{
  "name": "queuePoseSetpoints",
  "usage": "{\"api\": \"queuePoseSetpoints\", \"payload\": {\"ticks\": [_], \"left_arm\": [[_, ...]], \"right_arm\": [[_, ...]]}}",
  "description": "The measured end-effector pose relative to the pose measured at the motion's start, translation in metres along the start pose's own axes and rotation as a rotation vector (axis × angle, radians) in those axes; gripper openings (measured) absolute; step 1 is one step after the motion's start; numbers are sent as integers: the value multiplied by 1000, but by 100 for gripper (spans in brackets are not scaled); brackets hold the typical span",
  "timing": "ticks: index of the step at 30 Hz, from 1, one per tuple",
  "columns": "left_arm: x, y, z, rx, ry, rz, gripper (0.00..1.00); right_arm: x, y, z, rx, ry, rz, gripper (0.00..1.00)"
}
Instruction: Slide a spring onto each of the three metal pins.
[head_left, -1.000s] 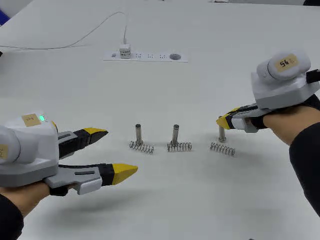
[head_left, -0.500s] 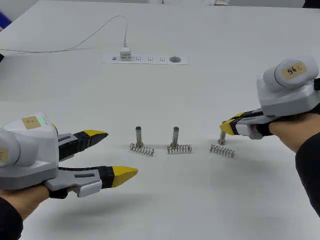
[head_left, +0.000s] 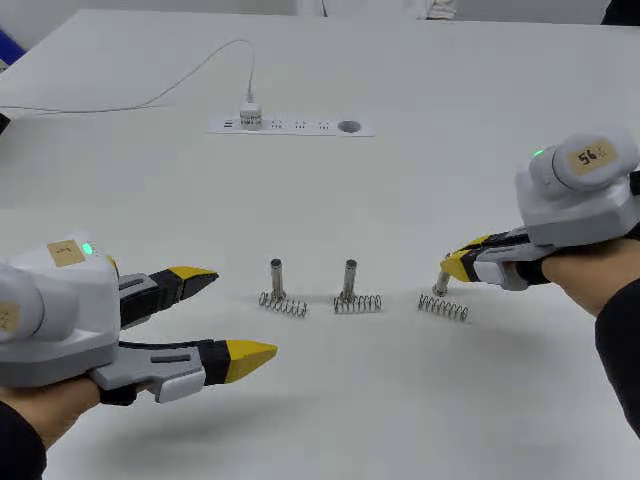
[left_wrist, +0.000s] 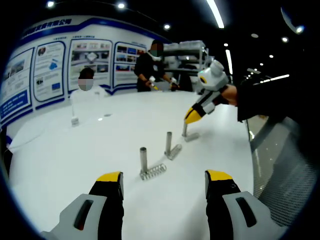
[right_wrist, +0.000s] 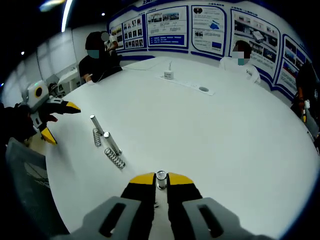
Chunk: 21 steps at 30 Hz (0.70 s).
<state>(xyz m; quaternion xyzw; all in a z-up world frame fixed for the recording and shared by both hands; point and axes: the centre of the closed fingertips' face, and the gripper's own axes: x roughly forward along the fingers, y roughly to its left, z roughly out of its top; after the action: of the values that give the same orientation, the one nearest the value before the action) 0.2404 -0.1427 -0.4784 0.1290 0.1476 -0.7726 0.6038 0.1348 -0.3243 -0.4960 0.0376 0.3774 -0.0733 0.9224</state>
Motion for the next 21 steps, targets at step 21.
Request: {"api": "queuePoseSetpoints", "payload": {"ticks": [21], "left_arm": [[2,2,-2,-3,7,1,67]], "right_arm": [[-13,-6,-11,-50,10,32,17]]}}
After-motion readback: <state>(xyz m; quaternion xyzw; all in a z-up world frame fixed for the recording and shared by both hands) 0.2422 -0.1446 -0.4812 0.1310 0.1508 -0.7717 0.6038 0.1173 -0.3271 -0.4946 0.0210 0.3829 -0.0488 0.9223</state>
